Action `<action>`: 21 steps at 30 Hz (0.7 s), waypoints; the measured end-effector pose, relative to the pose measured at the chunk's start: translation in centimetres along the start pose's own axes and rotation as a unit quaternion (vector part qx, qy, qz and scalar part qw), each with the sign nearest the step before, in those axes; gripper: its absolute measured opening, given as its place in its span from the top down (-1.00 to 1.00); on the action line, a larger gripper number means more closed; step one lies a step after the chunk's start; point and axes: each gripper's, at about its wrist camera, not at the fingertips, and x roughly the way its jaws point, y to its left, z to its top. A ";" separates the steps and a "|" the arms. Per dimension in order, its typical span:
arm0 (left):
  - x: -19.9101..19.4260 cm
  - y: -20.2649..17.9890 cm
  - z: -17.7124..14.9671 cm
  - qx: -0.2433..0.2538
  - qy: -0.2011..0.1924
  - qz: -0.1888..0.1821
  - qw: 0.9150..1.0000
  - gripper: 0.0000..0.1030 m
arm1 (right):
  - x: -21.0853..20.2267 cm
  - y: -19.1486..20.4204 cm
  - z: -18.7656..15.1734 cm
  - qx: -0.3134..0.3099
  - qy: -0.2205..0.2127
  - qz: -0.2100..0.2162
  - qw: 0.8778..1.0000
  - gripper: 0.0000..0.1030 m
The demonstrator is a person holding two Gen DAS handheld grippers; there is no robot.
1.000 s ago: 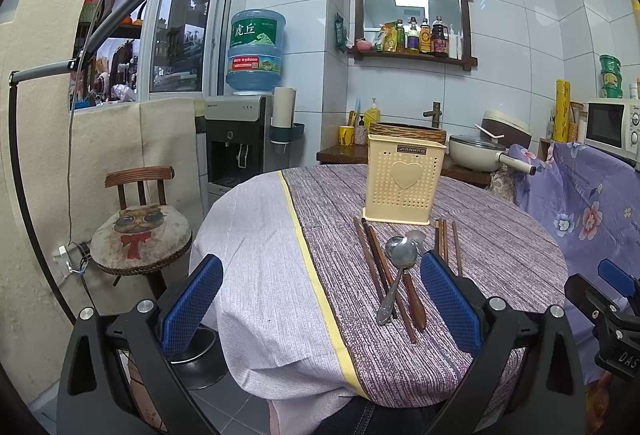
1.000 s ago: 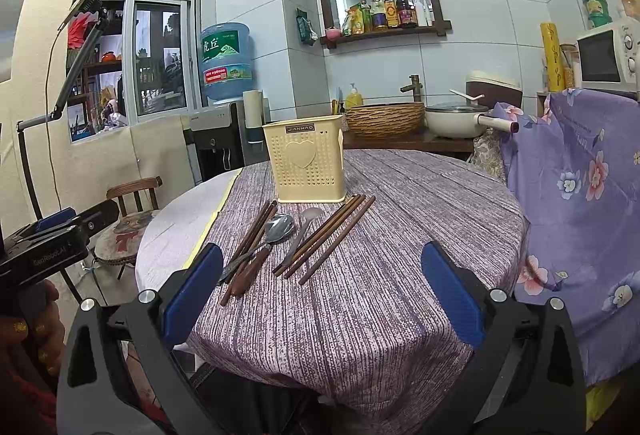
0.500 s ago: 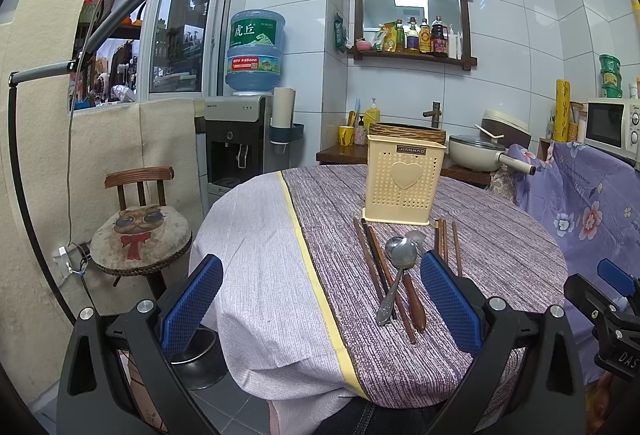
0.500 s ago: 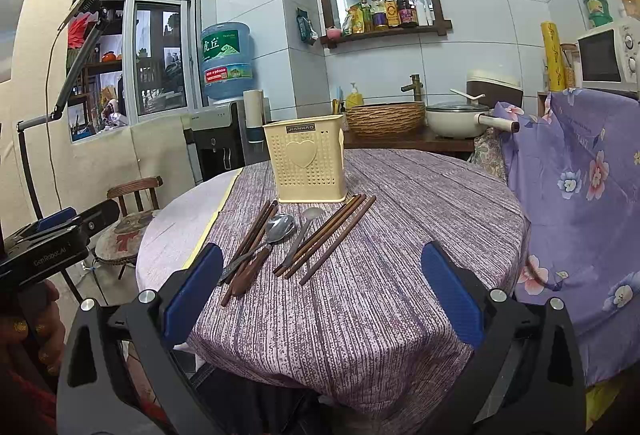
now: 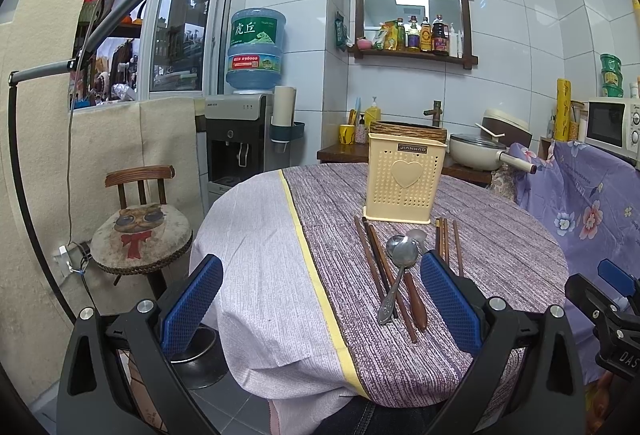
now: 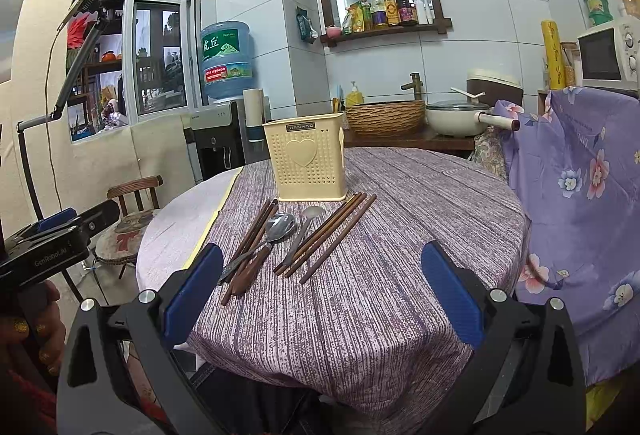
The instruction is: Organize utensils
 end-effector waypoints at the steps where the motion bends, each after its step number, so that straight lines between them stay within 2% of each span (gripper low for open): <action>1: 0.0 -0.1 0.0 0.000 0.000 0.000 1.000 -0.90 | 0.0 0.0 0.0 0.000 0.000 0.000 1.000 -0.91; 18: 0.2 0.0 -0.3 0.001 0.005 0.000 1.000 -0.90 | -0.1 0.3 -0.5 0.001 0.003 0.001 1.000 -0.91; 21: 0.8 0.3 -0.7 0.000 0.016 -0.006 1.000 -0.90 | 1.3 0.5 -1.4 -0.003 0.011 -0.007 1.000 -0.91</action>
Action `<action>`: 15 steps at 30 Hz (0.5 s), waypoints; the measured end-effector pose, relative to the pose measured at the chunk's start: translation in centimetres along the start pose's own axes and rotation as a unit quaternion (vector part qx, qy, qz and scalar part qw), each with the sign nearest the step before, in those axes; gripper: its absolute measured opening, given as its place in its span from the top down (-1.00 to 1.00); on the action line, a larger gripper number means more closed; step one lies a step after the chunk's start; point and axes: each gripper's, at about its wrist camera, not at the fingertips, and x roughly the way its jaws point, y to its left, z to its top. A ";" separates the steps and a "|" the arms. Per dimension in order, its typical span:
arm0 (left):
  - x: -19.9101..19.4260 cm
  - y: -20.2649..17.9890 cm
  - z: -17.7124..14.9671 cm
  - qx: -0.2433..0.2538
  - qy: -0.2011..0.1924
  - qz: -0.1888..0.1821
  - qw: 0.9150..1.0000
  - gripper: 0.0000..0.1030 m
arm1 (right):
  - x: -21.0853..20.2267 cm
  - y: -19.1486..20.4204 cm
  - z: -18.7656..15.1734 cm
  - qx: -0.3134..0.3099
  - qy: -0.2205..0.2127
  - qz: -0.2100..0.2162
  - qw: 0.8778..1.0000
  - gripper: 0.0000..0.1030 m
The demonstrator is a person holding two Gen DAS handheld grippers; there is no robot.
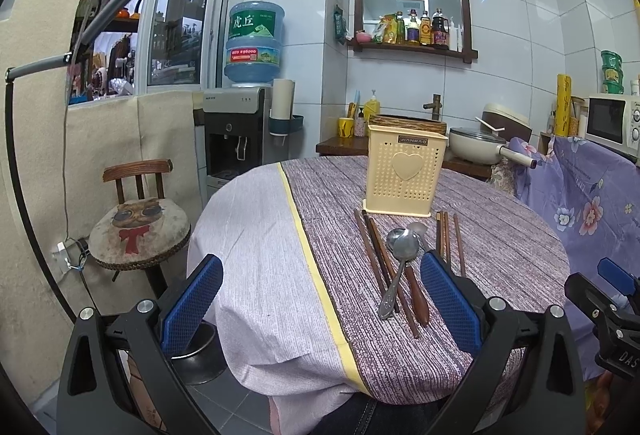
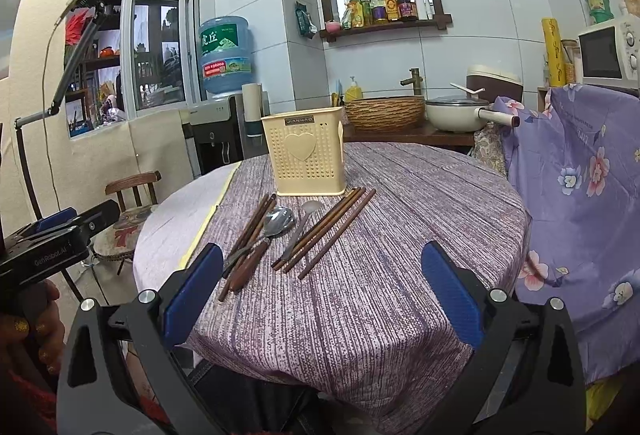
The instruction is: Organize utensils
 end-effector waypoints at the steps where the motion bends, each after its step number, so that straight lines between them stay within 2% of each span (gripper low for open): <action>1: 0.3 0.1 -0.1 0.000 0.006 -0.001 1.000 -0.90 | 0.3 0.0 -0.2 -0.001 0.004 -0.006 1.000 -0.91; 8: 4.0 1.0 0.1 0.007 0.055 -0.008 0.998 -0.90 | 3.1 -1.4 0.3 -0.004 0.048 -0.031 0.998 -0.91; 15: 7.9 1.3 -0.1 0.007 0.115 -0.020 0.993 -0.90 | 7.3 -2.2 1.2 -0.019 0.109 -0.034 0.993 -0.91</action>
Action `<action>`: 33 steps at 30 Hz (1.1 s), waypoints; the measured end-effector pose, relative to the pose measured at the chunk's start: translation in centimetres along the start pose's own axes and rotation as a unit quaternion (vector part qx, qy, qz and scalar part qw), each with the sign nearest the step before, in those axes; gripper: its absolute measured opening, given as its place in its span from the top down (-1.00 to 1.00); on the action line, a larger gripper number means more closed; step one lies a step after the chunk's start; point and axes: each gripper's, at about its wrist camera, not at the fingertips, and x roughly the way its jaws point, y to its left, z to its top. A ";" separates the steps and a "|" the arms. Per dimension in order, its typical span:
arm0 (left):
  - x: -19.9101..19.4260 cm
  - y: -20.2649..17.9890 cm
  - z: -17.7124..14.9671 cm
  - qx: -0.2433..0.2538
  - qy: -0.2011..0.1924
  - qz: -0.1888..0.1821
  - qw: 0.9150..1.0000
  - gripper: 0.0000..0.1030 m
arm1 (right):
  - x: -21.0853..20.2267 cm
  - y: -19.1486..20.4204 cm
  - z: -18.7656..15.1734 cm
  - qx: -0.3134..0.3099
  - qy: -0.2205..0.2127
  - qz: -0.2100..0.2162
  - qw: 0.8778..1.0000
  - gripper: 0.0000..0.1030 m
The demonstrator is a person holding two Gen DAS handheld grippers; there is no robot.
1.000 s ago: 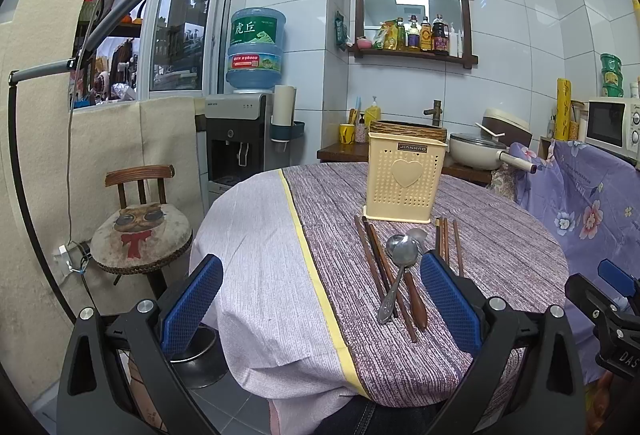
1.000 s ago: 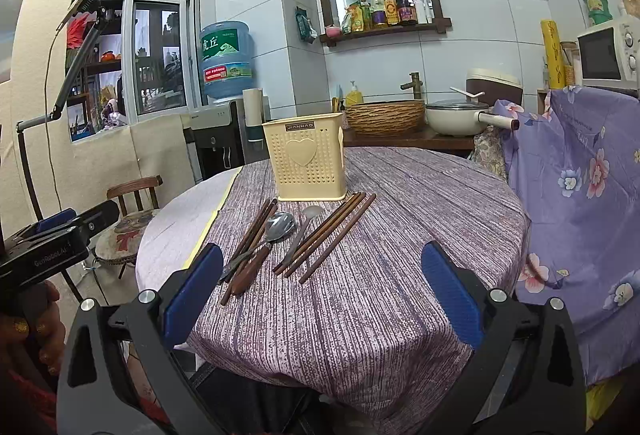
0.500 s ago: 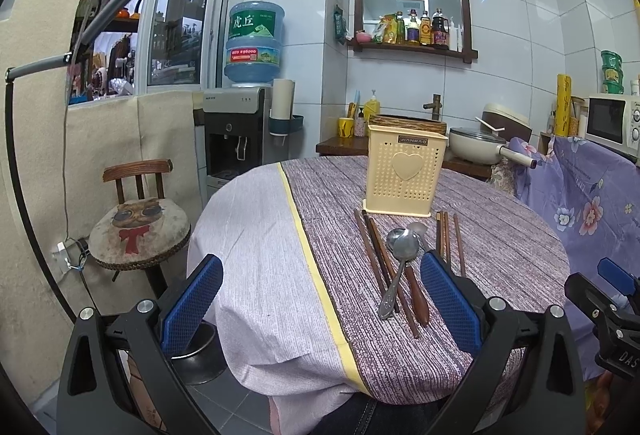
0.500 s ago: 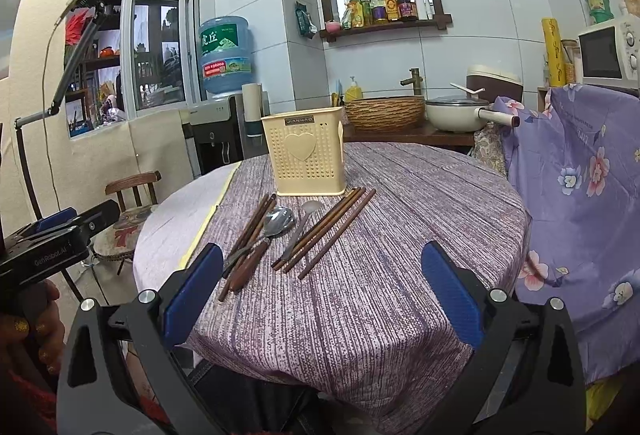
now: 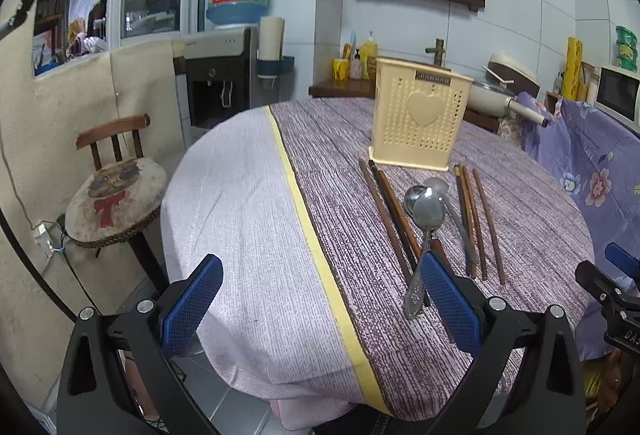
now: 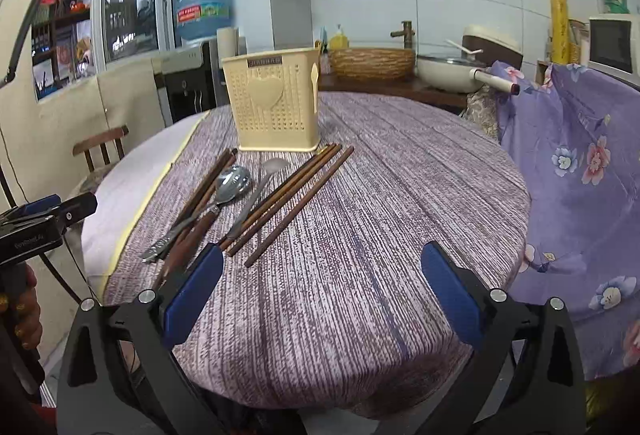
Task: Organize utensils
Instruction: 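Close the left tool on a brown chopstick while the right tool grasps another chopstick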
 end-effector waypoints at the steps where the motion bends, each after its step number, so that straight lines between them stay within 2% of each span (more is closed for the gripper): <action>1: 0.5 0.1 0.2 -0.001 0.008 -0.005 1.000 -0.90 | 0.5 0.0 0.2 0.000 0.008 -0.002 1.000 -0.91; 10: 3.6 -0.5 2.2 0.030 0.036 -0.025 0.999 -0.83 | 5.3 -1.5 2.9 0.028 0.071 0.008 0.997 -0.88; 13: 5.3 -0.5 3.2 0.027 0.058 -0.032 0.997 -0.72 | 7.3 -1.8 4.4 0.040 0.086 0.012 0.995 -0.68; 19: 8.4 -0.3 5.0 0.008 0.096 -0.046 0.994 -0.38 | 11.4 -2.3 7.4 0.082 0.111 0.011 0.990 -0.32; 21: 9.5 -0.4 5.7 0.003 0.108 -0.046 0.993 -0.26 | 12.7 -2.0 8.2 0.082 0.118 0.003 0.990 -0.12; 25: 11.2 -0.6 6.3 -0.003 0.124 -0.042 0.991 -0.24 | 14.7 -1.5 9.0 0.082 0.133 -0.013 0.988 0.02; 27: 11.7 -0.9 6.4 -0.001 0.128 -0.032 0.991 -0.24 | 15.7 -1.3 9.1 0.080 0.142 -0.021 0.986 0.17; 29: 12.4 -1.0 6.8 -0.003 0.133 -0.038 0.990 -0.24 | 16.5 -1.3 9.2 0.082 0.153 -0.024 0.984 0.27; 33: 13.6 -1.5 7.2 0.004 0.145 -0.038 0.989 -0.10 | 18.0 -1.2 9.2 0.088 0.170 -0.030 0.981 0.39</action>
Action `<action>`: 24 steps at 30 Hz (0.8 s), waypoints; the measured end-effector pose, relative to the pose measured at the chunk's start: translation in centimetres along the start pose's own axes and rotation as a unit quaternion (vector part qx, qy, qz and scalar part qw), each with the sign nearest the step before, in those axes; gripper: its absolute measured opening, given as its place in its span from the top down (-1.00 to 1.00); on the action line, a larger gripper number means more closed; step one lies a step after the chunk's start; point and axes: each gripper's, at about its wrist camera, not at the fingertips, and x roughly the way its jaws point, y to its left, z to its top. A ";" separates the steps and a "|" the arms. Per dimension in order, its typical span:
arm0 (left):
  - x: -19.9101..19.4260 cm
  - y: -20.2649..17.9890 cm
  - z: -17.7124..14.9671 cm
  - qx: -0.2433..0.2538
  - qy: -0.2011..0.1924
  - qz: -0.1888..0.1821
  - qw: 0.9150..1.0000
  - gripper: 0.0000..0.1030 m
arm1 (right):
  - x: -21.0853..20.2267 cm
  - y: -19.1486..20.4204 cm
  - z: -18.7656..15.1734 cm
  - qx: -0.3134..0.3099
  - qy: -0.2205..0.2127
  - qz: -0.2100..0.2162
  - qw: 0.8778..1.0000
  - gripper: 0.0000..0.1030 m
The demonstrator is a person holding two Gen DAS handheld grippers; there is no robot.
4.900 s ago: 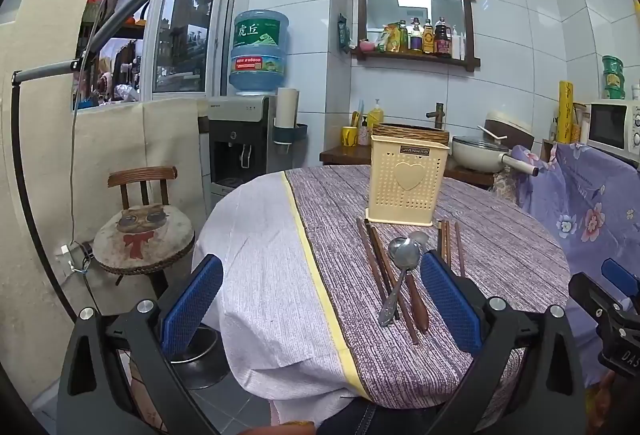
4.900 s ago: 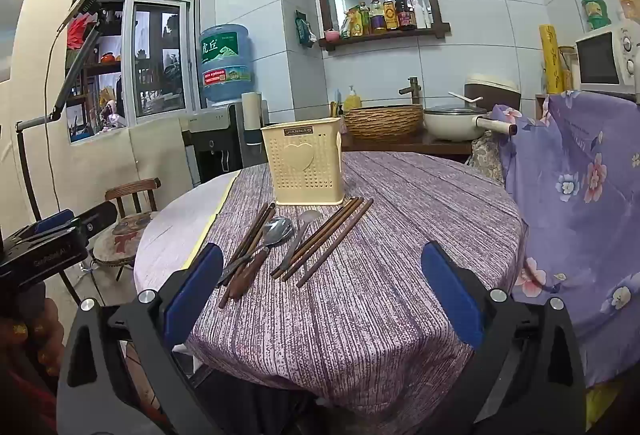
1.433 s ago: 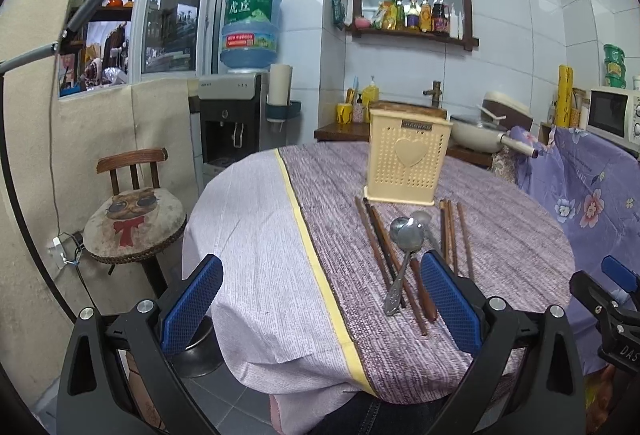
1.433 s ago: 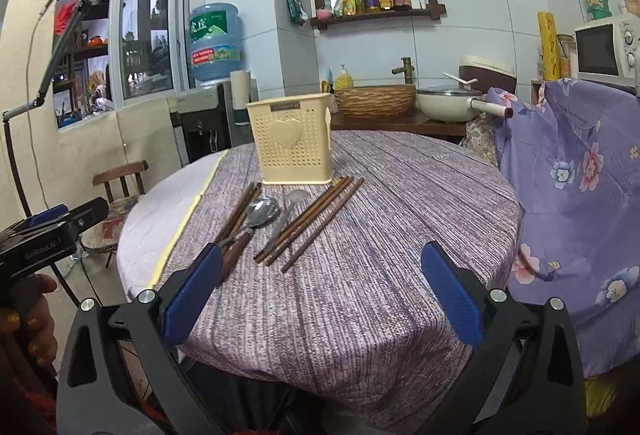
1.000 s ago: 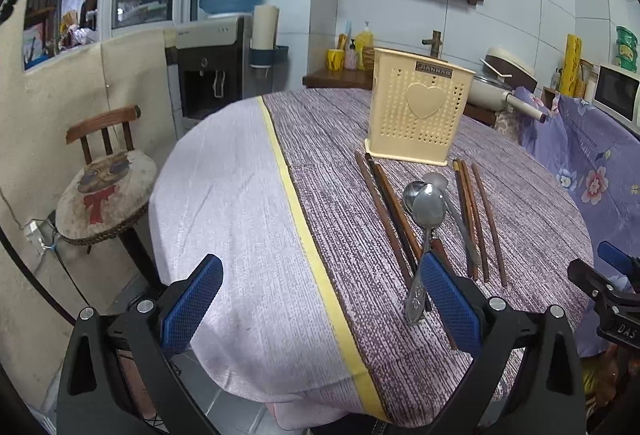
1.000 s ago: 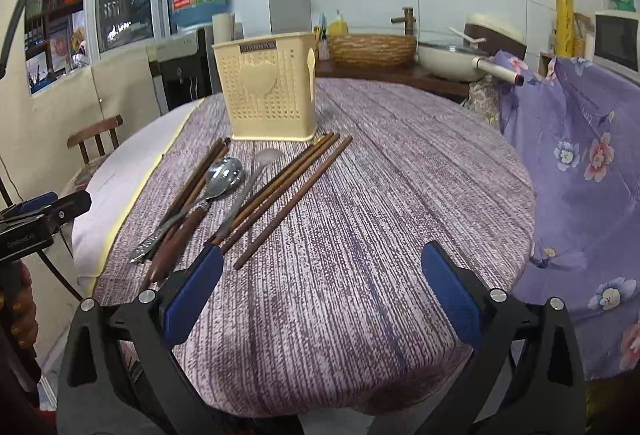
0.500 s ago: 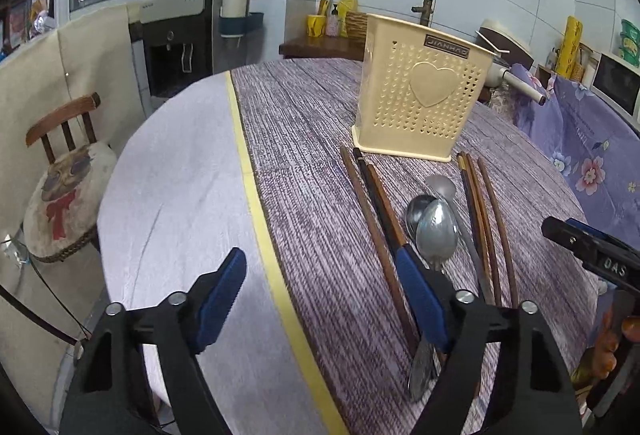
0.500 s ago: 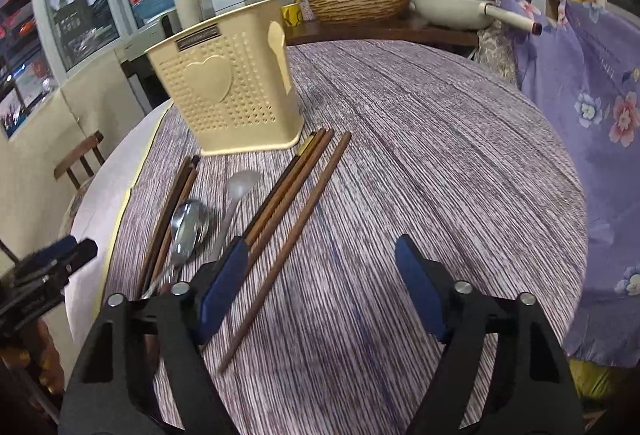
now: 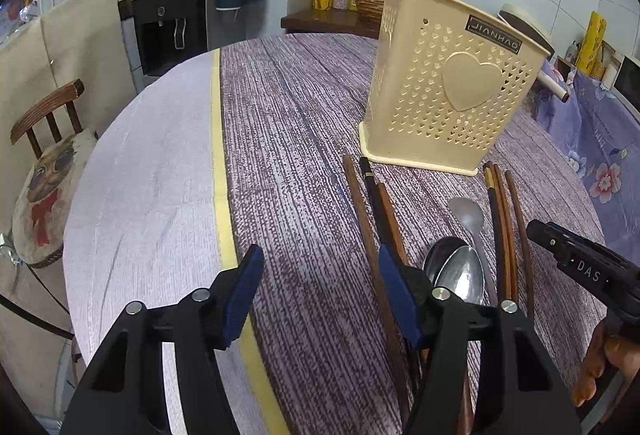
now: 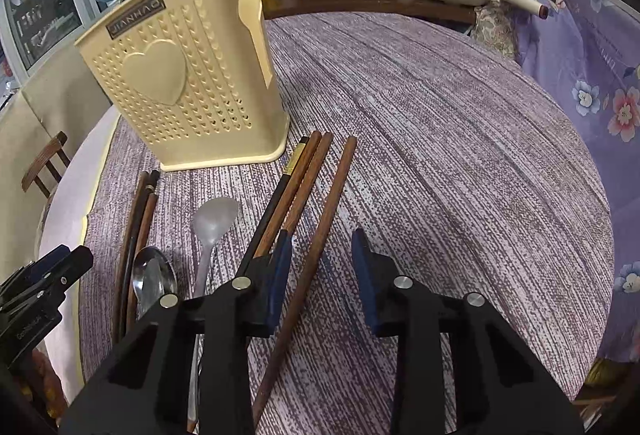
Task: Organize utensils
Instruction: 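Close the left tool on a brown chopstick while the right tool grasps another chopstick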
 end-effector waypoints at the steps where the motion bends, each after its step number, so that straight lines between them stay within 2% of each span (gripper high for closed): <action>1: 0.3 -0.1 0.1 0.000 0.004 -0.003 1.000 -0.09 | 0.2 0.0 0.0 0.001 0.003 -0.001 1.000 0.40; 7: 1.5 -1.4 1.0 0.015 0.019 -0.008 1.000 0.09 | 0.9 0.3 0.1 0.006 0.008 -0.003 1.000 0.42; 9: 2.1 -1.6 1.2 0.021 0.027 -0.004 0.999 0.25 | 1.1 0.4 0.1 0.007 0.012 -0.003 1.000 0.50; 12: 2.9 -1.7 1.2 0.023 0.039 0.000 0.999 0.36 | 1.2 0.4 0.0 0.008 0.013 -0.004 1.000 0.54; 19: 4.0 -2.3 1.7 0.027 0.044 0.015 0.999 0.39 | 1.6 1.1 0.4 0.004 0.012 -0.017 1.000 0.57; 24: 4.7 -2.0 2.1 0.040 0.038 0.041 0.998 0.40 | 1.7 0.5 0.6 0.007 0.011 -0.018 1.000 0.77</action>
